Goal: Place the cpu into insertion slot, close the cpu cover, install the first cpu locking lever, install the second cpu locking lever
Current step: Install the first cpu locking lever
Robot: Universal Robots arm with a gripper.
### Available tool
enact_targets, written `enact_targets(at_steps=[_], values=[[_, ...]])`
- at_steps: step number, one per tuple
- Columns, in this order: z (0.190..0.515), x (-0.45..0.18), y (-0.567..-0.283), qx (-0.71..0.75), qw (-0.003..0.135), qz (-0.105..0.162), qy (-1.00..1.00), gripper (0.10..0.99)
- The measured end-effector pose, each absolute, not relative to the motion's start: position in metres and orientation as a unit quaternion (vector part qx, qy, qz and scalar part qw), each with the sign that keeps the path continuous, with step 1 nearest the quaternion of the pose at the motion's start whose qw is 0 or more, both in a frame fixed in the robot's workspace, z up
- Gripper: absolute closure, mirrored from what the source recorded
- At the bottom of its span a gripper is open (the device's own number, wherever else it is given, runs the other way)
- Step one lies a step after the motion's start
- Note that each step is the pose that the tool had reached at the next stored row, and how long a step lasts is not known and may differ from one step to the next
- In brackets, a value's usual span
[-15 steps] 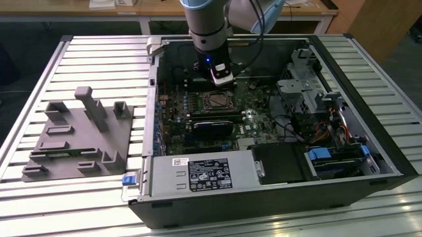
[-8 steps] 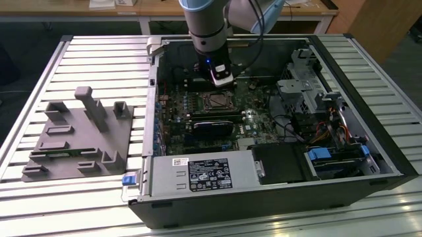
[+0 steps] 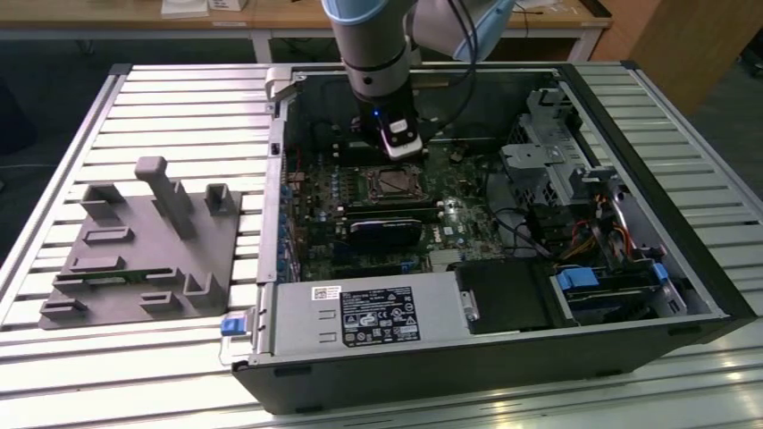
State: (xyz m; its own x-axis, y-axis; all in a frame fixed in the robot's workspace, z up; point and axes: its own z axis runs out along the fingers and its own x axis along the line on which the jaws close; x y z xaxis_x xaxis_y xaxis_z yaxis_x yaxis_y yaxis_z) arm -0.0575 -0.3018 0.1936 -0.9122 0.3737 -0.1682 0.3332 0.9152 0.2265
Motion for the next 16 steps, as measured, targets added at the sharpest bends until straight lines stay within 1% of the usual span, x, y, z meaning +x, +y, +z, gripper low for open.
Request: enact_targets(at_steps=[10,16], values=[[0.191,-0.058,-0.303,0.181,0.107,0.097,0.973,0.980],[0.204,-0.058,-0.303,0.181,0.107,0.097,0.973,0.980]])
